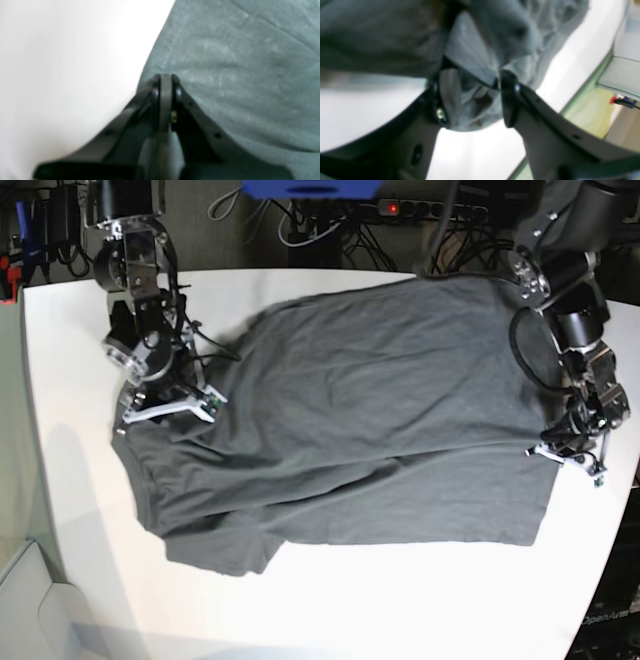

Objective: Layout the t-shirt on the table in an organized manner, then fold the t-shirt properly
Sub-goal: 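Grasp the shirt's collar corner with the right gripper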

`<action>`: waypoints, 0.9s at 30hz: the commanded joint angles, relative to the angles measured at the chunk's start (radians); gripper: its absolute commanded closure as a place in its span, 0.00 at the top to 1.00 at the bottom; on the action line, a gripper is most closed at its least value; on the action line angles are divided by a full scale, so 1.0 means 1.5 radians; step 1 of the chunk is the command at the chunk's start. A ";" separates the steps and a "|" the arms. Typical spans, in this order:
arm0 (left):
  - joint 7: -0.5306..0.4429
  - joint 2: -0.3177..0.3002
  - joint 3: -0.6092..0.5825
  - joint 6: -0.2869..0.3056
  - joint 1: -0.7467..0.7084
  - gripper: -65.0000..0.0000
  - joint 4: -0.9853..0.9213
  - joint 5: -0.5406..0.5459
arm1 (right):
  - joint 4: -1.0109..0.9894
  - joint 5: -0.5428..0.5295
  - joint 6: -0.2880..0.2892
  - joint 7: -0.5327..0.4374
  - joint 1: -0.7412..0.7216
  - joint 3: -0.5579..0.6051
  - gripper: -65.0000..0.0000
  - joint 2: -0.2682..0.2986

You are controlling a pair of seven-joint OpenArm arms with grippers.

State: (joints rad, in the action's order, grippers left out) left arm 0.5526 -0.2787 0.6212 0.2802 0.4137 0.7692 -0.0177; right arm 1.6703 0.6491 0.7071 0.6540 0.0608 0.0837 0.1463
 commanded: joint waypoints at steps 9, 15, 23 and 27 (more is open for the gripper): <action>0.010 -0.006 0.001 -0.008 0.009 0.00 0.005 -0.008 | 0.007 0.003 -0.006 -0.053 -0.001 -0.004 0.22 0.003; 0.007 -0.006 0.001 -0.008 0.010 0.00 0.004 -0.008 | 0.016 0.004 -0.006 -0.070 0.014 -0.005 0.07 0.004; 0.007 -0.009 0.001 -0.007 0.010 0.00 0.004 -0.008 | 0.077 0.003 -0.006 -0.067 0.049 -0.016 0.06 0.004; 0.007 -0.009 0.001 -0.006 0.009 0.00 0.004 -0.008 | 0.144 0.003 -0.006 -0.065 0.086 -0.040 0.06 0.001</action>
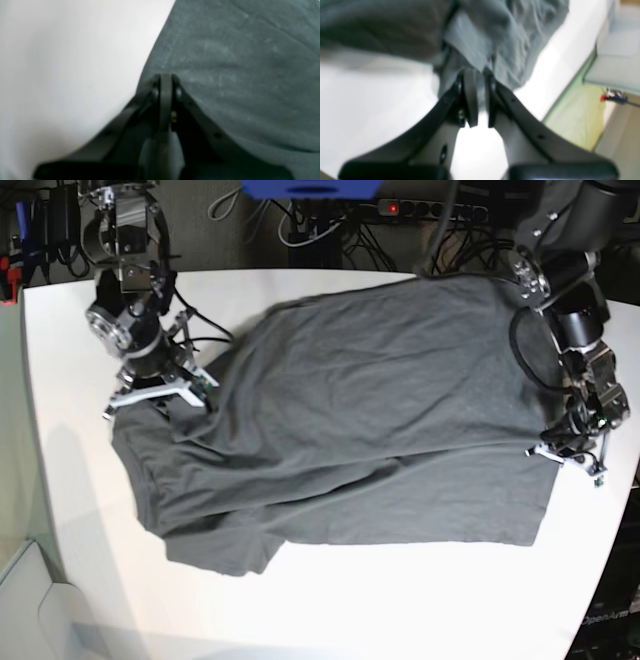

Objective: Layout the t-shirt on the table in an organized manner, then fold the t-shirt properly
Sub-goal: 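Grasp the shirt's collar corner with the right gripper, then pull the grasped corner with the right gripper away from the left gripper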

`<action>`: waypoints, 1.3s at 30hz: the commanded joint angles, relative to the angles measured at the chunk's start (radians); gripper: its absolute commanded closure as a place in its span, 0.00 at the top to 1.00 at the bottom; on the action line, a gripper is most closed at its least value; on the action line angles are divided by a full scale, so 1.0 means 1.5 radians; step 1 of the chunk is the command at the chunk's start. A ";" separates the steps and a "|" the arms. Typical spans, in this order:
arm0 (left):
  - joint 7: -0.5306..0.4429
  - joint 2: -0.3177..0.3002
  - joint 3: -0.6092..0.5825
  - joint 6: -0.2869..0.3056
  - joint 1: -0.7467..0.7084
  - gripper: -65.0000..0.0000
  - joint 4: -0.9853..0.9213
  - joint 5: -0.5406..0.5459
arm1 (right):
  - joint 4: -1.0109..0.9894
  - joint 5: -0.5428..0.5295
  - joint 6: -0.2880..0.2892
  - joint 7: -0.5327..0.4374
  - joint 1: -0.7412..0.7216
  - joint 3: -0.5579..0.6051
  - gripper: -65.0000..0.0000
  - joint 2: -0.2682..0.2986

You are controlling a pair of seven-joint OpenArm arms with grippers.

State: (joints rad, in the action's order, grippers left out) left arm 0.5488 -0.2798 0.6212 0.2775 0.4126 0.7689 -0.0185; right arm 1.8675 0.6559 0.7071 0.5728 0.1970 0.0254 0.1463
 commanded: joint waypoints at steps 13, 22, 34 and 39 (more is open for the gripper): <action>0.008 -0.007 0.001 -0.003 0.010 0.00 0.005 -0.007 | -0.025 0.001 -0.006 -0.011 -0.050 -0.076 0.08 -0.060; 0.010 -0.009 0.001 -0.003 0.009 0.00 0.005 -0.004 | -0.049 -0.001 -0.006 -0.014 -0.060 -0.078 0.43 -0.063; 0.009 -0.005 0.001 -0.003 0.009 0.00 0.005 -0.004 | -0.112 -0.003 -0.006 -0.018 -0.087 -0.076 0.50 -0.061; 0.008 -0.005 0.001 -0.003 0.009 0.00 0.005 -0.004 | -0.127 -0.003 -0.006 -0.018 -0.106 -0.076 0.50 -0.060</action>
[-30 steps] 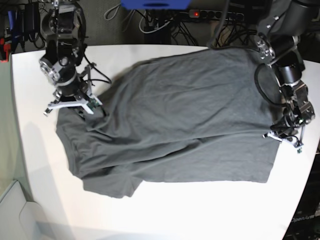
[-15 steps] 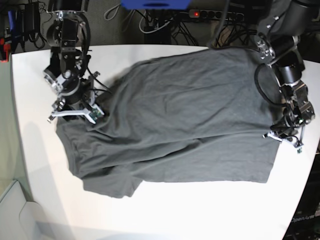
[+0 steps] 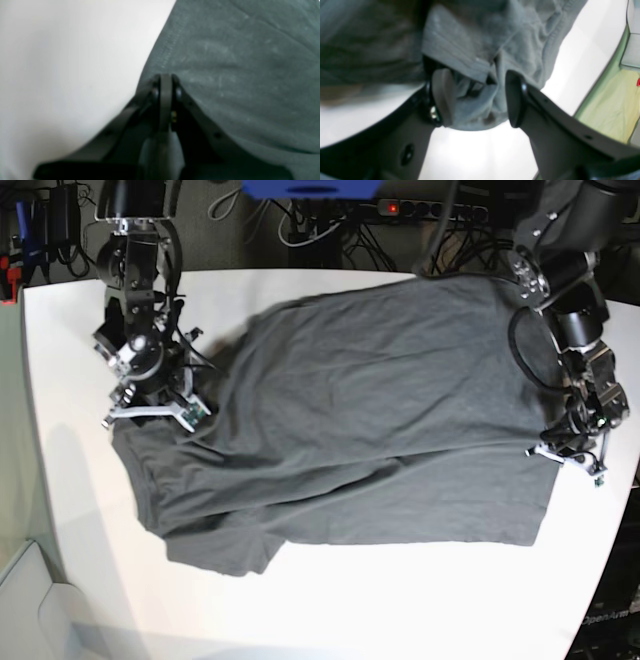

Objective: Layout the t-shirt on the table in an organized manner, then fold the t-shirt properly
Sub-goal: 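Pull the grasped corner with the right gripper away from the left gripper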

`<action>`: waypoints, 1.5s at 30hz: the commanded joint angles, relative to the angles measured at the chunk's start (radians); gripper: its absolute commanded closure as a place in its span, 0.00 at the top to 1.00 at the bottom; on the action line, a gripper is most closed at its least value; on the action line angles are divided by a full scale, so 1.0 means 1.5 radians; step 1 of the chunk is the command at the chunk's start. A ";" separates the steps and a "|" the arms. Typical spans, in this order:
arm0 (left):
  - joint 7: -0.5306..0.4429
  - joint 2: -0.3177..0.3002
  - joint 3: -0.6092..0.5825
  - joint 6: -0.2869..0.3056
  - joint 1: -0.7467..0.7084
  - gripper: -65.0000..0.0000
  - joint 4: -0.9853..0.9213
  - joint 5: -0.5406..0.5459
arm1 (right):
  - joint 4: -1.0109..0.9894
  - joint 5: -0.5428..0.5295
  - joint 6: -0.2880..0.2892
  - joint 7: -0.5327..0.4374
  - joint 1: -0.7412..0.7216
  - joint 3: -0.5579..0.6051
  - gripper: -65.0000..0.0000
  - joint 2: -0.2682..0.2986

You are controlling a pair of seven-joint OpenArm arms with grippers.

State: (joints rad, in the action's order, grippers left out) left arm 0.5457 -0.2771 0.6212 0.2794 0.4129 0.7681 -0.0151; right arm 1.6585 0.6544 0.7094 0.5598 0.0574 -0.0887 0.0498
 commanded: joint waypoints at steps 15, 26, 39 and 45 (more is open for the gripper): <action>0.010 -0.007 0.001 -0.006 0.010 0.00 0.005 -0.009 | -0.062 -0.002 -0.007 -0.041 -0.053 0.019 0.50 0.004; 0.012 -0.007 0.001 -0.005 0.009 0.00 0.005 -0.010 | -0.113 -0.001 -0.007 -0.061 -0.054 0.072 0.31 0.021; 0.014 -0.006 0.001 -0.005 0.009 0.00 0.005 -0.007 | 0.077 0.001 -0.007 -0.057 0.026 0.065 0.00 0.037; 0.010 -0.006 0.001 -0.004 0.009 0.00 0.005 -0.006 | 0.216 0.002 -0.007 -0.056 0.149 0.028 0.00 0.023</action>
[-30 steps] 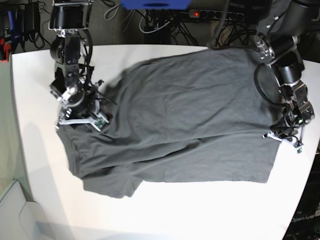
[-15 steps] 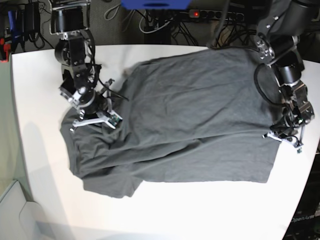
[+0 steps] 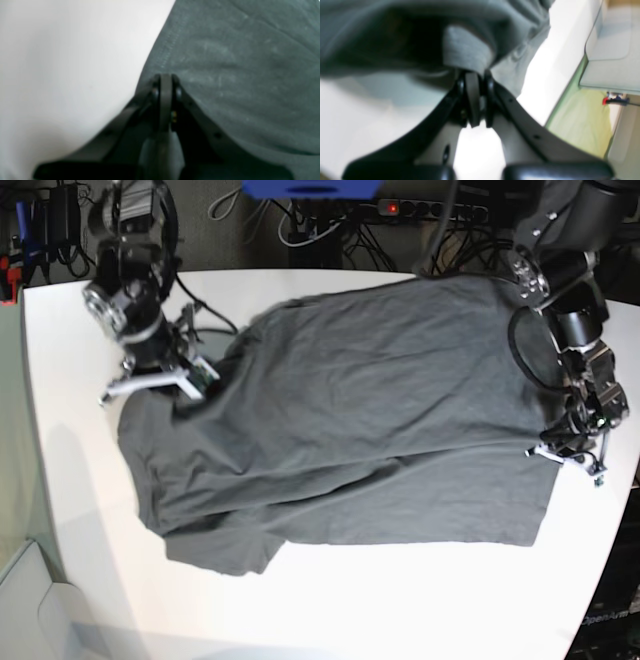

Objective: Layout the t-shirt on the table in an organized manner, then fold the t-shirt properly

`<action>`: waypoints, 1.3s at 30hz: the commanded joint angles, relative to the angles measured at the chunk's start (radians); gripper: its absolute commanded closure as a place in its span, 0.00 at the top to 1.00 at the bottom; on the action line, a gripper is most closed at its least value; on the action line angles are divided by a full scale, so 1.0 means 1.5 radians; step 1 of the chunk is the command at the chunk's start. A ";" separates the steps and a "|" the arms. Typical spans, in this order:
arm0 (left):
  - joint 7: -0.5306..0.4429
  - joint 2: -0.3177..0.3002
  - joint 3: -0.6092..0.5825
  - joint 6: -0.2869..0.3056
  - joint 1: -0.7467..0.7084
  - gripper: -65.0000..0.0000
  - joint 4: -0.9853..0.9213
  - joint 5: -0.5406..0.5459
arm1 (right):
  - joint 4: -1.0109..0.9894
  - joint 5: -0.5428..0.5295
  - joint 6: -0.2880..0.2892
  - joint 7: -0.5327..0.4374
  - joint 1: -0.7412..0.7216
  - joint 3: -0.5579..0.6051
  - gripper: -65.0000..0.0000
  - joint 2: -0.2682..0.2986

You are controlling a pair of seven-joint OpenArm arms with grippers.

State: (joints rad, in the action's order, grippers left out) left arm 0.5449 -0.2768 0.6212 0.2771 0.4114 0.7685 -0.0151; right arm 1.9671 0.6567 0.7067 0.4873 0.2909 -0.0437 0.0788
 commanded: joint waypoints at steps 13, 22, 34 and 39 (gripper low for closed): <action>0.010 -0.009 0.001 -0.001 0.015 0.00 0.005 -0.005 | 0.024 0.002 -0.006 -0.008 0.180 -0.036 0.01 0.004; 0.010 -0.021 0.001 -0.001 0.013 0.00 0.006 -0.006 | 0.024 0.003 -0.006 0.009 0.188 -0.061 0.39 0.056; 0.010 -0.025 0.001 -0.001 0.011 0.00 0.006 -0.005 | 0.011 -0.035 -0.006 0.022 0.023 -0.132 0.41 0.070; 0.011 -0.026 0.001 -0.001 0.011 0.00 0.006 -0.005 | -0.054 -0.032 -0.006 0.031 -0.086 -0.071 0.27 -0.007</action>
State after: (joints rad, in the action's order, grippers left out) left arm 0.5560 -0.3004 0.6220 0.2798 0.4107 0.7666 -0.0185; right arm 1.8706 0.6044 0.7097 0.5400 0.1711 -0.1455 0.0578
